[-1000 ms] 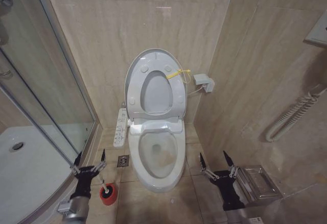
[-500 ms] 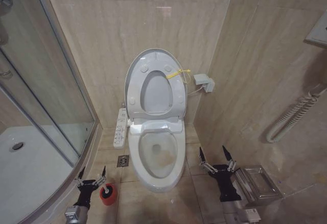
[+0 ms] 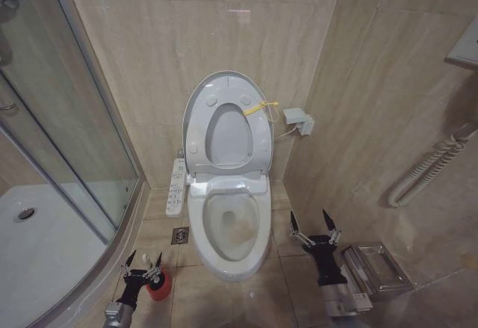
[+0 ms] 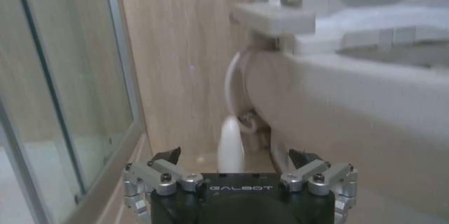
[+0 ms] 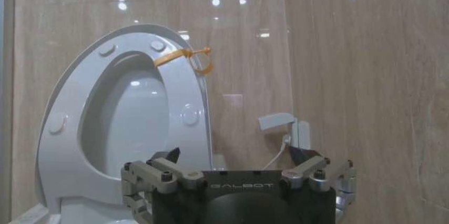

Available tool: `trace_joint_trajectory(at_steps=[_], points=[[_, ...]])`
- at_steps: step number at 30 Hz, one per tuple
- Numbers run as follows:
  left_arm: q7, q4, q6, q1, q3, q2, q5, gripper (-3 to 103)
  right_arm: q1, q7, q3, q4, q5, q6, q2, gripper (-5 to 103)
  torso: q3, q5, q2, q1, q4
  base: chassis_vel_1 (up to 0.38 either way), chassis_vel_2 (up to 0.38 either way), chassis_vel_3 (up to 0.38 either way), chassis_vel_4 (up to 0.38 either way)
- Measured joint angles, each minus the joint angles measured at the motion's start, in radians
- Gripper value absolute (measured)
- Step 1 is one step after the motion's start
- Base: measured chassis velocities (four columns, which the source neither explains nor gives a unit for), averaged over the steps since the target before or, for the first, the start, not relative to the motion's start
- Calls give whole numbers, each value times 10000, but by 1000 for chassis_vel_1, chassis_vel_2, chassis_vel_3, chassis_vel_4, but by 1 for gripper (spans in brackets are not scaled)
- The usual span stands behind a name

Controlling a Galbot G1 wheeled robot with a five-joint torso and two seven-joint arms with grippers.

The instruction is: Open the toilet lid, clean the toilet bowl with a toilet brush, close the toilet lid, and flush.

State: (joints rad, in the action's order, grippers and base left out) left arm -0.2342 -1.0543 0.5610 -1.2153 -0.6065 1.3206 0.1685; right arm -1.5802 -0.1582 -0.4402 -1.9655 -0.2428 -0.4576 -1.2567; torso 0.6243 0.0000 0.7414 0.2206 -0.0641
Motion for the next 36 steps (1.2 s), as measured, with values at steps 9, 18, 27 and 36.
trace_joint_trajectory(at_steps=[9,18,27,36], points=[[40,1523,50,1097,-14,423,-507,100,224,7,9,207,-266,14,235,100,-1,0,0,0,-3,0,0,0,0],[309,1620,-192,1068,-178,543,-867,89,575,19,26,481,-511,24,442,100,-1,1,0,0,2,0,0,0,0],[317,1376,-229,854,-257,549,-933,62,928,34,190,822,-622,53,486,100,-1,1,0,0,0,0,0,0,0],[342,1165,-269,692,-258,640,-934,36,993,51,186,899,-737,54,613,100,-1,1,0,-1,0,0,0,0,0]])
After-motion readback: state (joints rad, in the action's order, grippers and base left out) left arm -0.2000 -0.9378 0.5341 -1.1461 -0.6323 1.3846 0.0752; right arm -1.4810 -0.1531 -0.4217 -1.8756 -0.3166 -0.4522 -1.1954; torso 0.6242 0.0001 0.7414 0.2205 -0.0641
